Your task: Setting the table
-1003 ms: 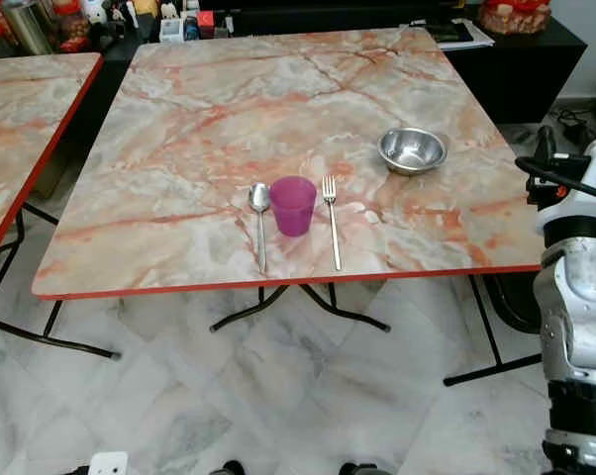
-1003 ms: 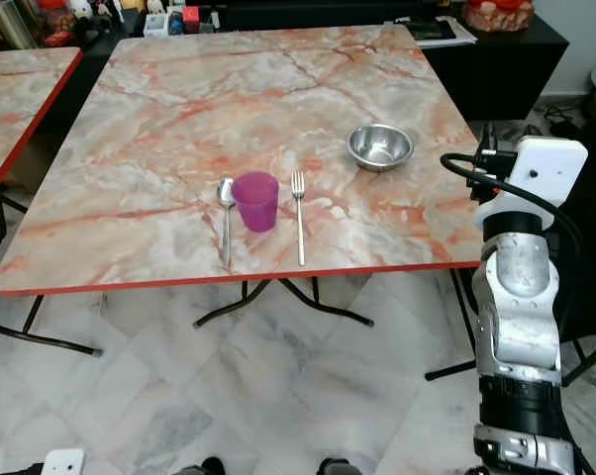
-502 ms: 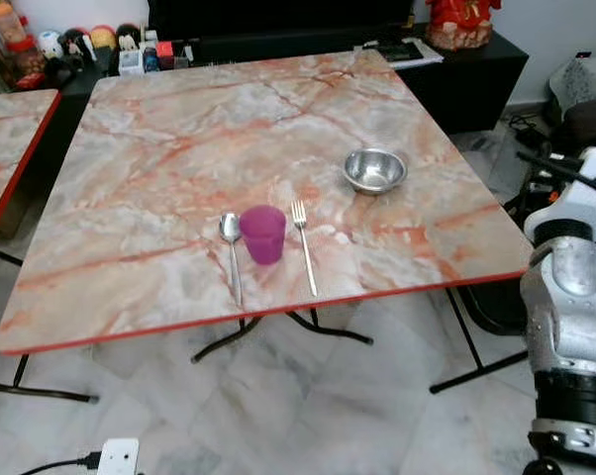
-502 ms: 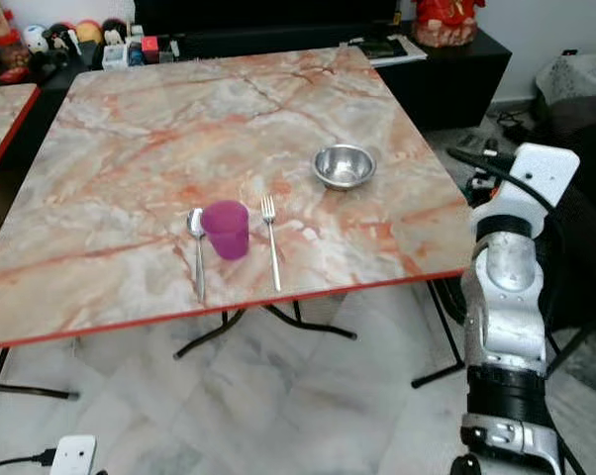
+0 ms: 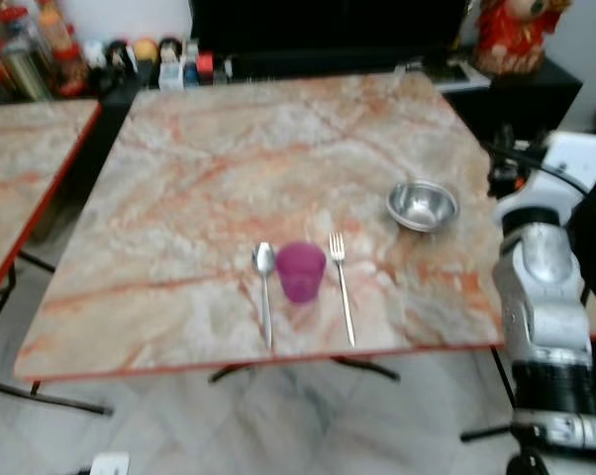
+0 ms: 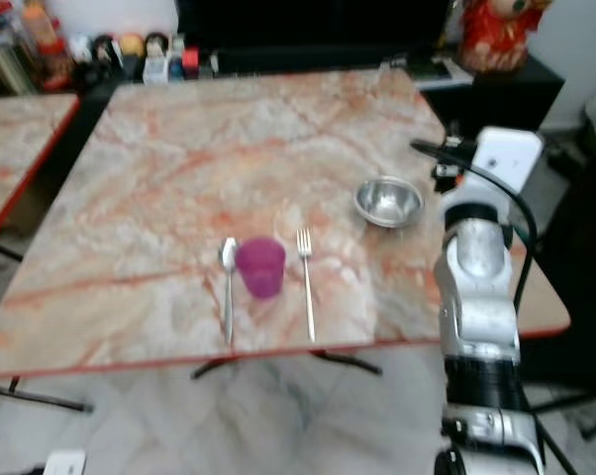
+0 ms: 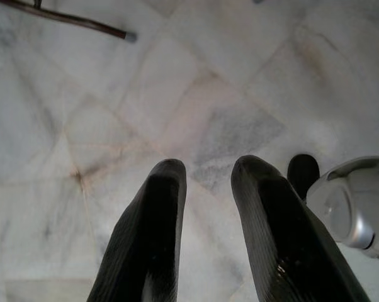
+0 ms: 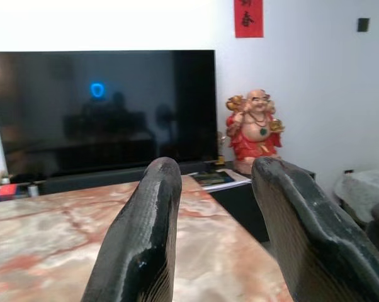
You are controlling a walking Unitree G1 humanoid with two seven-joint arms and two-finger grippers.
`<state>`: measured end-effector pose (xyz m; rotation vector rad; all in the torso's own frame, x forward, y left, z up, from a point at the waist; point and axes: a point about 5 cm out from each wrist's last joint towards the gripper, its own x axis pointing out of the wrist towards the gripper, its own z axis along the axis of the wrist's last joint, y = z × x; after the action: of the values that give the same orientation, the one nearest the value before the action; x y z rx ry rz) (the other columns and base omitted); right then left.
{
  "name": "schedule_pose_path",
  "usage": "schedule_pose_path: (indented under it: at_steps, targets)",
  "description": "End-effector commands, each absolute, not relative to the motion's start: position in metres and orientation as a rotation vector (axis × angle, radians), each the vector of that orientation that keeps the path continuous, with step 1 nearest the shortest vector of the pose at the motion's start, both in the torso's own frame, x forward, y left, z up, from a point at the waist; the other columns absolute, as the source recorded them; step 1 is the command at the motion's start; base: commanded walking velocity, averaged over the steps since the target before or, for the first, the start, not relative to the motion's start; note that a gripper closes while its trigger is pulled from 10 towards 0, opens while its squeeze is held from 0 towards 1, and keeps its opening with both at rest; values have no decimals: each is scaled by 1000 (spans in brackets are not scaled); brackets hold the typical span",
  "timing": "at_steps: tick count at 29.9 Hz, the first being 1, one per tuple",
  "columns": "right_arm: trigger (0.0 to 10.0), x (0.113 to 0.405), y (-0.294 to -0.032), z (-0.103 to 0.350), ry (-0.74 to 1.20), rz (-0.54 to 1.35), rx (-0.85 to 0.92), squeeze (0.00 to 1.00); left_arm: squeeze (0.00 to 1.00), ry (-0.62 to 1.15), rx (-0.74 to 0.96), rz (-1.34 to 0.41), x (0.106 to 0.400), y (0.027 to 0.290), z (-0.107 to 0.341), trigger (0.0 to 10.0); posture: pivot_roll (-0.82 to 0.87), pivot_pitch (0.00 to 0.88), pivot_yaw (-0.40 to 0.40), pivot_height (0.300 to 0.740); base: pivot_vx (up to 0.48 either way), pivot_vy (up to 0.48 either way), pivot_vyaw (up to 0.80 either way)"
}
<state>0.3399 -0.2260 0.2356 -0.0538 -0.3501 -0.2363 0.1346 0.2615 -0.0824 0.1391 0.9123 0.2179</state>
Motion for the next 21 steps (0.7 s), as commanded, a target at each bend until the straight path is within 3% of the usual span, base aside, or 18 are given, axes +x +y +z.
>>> schedule_pose_path:
  at_steps: [1, 21]
  targets:
    - [10000, 337, -238, 232, -326, -270, -56, 0, 0, 919, 117, 215, 135, 258, -84, 10000, -79, 138, 34, 740, 368, 0, 0]
    - [10000, 338, -236, 236, -314, -292, -37, 0, 0, 917, 97, 220, 135, 254, -85, 10000, -74, 166, 31, 740, 341, 0, 0]
